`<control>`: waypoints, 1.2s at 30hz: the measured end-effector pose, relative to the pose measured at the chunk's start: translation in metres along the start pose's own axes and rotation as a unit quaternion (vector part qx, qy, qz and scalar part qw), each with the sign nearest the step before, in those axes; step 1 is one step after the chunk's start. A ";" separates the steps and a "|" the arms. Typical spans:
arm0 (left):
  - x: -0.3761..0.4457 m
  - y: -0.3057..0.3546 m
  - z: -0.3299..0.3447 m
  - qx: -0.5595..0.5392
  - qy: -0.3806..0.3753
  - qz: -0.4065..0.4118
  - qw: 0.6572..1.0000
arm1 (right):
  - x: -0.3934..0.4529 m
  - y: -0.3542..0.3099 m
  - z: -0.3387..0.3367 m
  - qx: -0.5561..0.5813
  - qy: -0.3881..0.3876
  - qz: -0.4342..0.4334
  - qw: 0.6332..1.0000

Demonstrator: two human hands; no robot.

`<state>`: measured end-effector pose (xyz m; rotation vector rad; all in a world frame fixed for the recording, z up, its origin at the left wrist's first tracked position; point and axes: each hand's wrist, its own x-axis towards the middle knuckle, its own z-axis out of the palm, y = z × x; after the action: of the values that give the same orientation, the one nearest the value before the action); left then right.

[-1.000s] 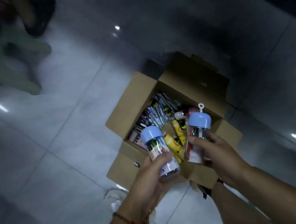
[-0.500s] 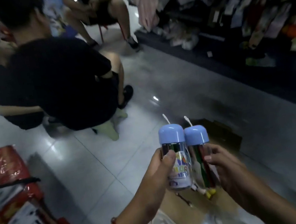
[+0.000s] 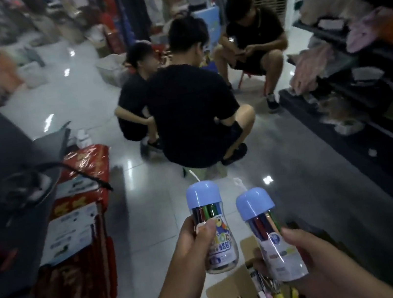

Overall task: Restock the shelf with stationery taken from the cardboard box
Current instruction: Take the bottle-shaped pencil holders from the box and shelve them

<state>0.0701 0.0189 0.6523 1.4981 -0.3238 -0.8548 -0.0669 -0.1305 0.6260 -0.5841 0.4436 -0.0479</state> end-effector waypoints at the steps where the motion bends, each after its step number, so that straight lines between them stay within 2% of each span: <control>1: -0.008 0.000 -0.005 -0.006 0.016 0.003 1.000 | 0.003 0.001 0.004 0.002 -0.003 0.023 1.000; 10: -0.083 0.000 -0.084 -0.043 0.180 0.035 0.982 | 0.052 0.021 0.083 -0.149 -0.079 0.100 0.981; 18: -0.156 -0.004 -0.196 -0.101 0.325 0.078 0.937 | 0.094 0.115 0.201 -0.285 -0.109 0.114 0.946; 22: -0.191 -0.006 -0.268 -0.098 0.362 0.090 0.923 | 0.120 0.177 0.266 -0.286 -0.128 0.135 0.940; 27: -0.223 -0.001 -0.364 -0.092 0.405 0.103 0.904 | 0.159 0.248 0.341 -0.207 -0.142 0.226 0.941; 29: -0.234 0.007 -0.397 -0.080 0.417 0.122 0.897 | 0.171 0.272 0.370 -0.201 -0.157 0.234 0.938; 33: -0.252 0.024 -0.449 -0.081 0.443 0.145 0.881 | 0.181 0.301 0.430 -0.361 -0.204 0.195 0.889; 36: -0.266 0.037 -0.481 -0.069 0.467 0.159 0.867 | 0.194 0.311 0.468 -0.422 -0.253 0.160 0.856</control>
<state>0.2244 0.5433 0.7228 1.4942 0.2141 0.1626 0.2797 0.3411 0.7284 -1.3376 0.0103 0.6430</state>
